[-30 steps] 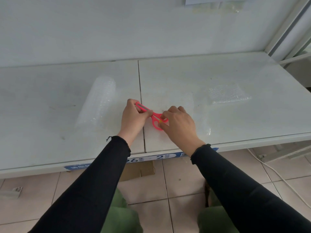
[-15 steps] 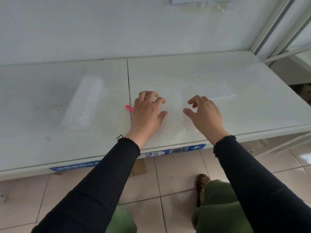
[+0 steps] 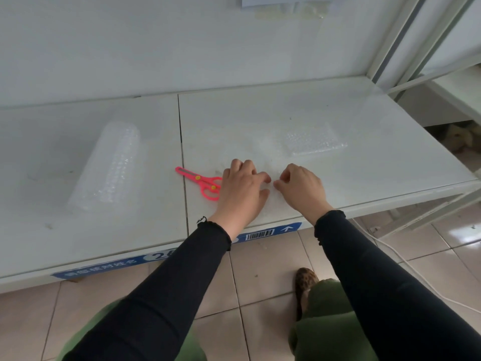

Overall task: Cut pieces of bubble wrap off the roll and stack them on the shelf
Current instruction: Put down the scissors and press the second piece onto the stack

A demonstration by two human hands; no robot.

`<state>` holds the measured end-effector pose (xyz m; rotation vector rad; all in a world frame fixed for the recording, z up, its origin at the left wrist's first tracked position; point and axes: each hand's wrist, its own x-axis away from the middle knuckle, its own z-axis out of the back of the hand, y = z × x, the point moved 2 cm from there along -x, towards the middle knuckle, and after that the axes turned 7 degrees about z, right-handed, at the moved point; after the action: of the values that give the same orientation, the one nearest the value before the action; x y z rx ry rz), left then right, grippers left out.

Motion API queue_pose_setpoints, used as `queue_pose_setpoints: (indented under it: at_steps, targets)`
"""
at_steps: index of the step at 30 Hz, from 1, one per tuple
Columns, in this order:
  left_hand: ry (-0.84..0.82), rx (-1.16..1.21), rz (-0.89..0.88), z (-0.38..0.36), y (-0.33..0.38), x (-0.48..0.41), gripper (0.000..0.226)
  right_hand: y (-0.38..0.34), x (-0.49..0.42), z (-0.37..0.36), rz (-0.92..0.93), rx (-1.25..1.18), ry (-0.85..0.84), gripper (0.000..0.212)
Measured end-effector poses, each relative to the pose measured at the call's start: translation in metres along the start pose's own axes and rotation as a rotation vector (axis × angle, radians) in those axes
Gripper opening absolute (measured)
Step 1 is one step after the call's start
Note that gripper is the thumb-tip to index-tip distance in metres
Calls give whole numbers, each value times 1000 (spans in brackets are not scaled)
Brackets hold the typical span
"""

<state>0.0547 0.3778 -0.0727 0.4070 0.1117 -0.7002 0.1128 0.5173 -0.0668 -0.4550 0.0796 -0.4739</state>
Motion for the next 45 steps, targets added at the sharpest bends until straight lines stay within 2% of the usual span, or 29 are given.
queue_pose_setpoints:
  at_steps: [3, 6, 10, 12, 15, 17, 19, 23, 27, 28, 30, 32, 35, 39, 40, 43, 45]
  targets:
    - [-20, 82, 38, -3, 2, -3, 35, -6, -2, 5, 34, -145, 82, 12]
    - [16, 269, 87, 3, 4, -8, 38, -15, -2, 24, 91, -485, 218, 9]
    - [76, 578, 192, 25, 7, -16, 51, -29, 6, 58, 197, -889, 293, 10]
    - [59, 826, 316, 37, 8, -18, 72, -35, 12, 74, 243, -1010, 302, 8]
    - [-63, 1316, 542, 57, 6, -20, 97, -37, 17, 85, 267, -1207, 263, 7]
    - [-145, 1595, 606, 66, 1, -21, 100, -37, 16, 85, 250, -1321, 198, 11]
    - [-200, 1800, 619, 76, -5, -22, 90, -37, 15, 81, 213, -1399, 118, 20]
    - [-223, 1708, 548, 96, -15, -20, 56, -37, 13, 76, 153, -1431, 23, 38]
    - [-162, 1734, 564, 104, -32, -19, 49, -34, 15, 79, 242, -1422, 3, 42]
    - [-163, 1748, 568, 106, -36, -18, 49, -34, 16, 80, 318, -1330, 24, 49]
    - [-193, 1780, 578, 106, -42, -15, 49, -36, 18, 79, 514, -971, 87, 59]
    - [-240, 1784, 585, 105, -46, -12, 49, -41, 21, 73, 635, -654, 117, 45]
    - [-270, 1709, 584, 104, -53, -9, 47, -45, 21, 65, 608, -661, 64, 18]
    - [-241, 1655, 626, 104, -63, -6, 37, -45, 18, 62, 557, -662, 2, 9]
    - [-237, 1654, 633, 104, -64, -6, 34, -46, 19, 62, 548, -668, -10, 11]
    - [-205, 1657, 637, 105, -68, -6, 31, -50, 23, 65, 542, -743, -13, 46]
    - [-191, 1666, 636, 106, -70, -6, 31, -52, 23, 65, 537, -745, -3, 58]
